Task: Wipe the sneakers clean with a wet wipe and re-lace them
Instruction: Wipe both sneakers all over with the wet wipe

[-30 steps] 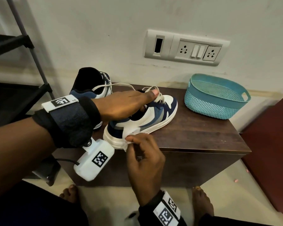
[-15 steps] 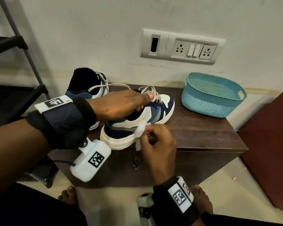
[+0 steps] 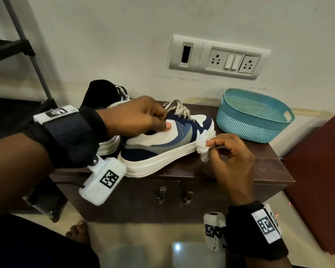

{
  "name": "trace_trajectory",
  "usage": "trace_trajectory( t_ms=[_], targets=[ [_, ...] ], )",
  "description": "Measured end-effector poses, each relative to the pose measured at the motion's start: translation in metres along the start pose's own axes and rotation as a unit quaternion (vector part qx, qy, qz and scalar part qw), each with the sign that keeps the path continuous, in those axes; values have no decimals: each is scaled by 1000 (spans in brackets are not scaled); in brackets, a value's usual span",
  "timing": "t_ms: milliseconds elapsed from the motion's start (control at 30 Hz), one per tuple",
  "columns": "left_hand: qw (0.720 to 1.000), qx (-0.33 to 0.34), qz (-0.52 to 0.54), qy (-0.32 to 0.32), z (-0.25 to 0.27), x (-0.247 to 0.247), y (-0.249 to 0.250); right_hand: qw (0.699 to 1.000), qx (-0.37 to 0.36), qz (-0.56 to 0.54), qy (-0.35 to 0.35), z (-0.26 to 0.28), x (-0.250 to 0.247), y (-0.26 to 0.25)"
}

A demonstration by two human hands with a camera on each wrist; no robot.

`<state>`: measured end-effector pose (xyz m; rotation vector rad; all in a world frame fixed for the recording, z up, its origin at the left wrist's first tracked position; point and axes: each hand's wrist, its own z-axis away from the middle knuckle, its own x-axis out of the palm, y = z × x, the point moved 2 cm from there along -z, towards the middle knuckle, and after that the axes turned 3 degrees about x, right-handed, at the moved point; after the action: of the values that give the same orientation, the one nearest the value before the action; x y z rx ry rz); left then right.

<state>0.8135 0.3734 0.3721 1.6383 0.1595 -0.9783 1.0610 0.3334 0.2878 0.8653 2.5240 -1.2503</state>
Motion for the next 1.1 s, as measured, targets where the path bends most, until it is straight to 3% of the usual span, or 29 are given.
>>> trace_trajectory(
  t_ms=[100, 267, 433, 500, 667, 733, 867, 933, 1100],
  targets=[
    [997, -13, 75, 4, 2, -7, -3, 999, -38, 22, -17, -1, 3, -3],
    [994, -37, 105, 12, -2, -10, -5, 994, -91, 61, -22, 11, 32, -33],
    [992, -47, 113, 16, -2, -10, -6, 965, -216, 10, -151, 32, 52, -63],
    [992, -44, 114, 16, -1, -11, -6, 972, -201, 50, -114, 20, 41, -46],
    [993, -42, 110, 19, -2, -12, -11, 991, -62, 112, 26, -12, 14, 4],
    [993, -43, 110, 18, -4, -11, -10, 994, -58, 88, 30, -5, 19, -2],
    [992, -44, 116, 24, -4, -14, -11, 983, -170, 38, -55, 32, 42, -35],
    [993, -47, 110, 20, -5, -15, -11, 978, -191, 53, -58, 37, 43, -33],
    [994, -48, 98, 23, -6, -13, -11, 993, -53, 95, 37, -3, 14, 12]
  ],
)
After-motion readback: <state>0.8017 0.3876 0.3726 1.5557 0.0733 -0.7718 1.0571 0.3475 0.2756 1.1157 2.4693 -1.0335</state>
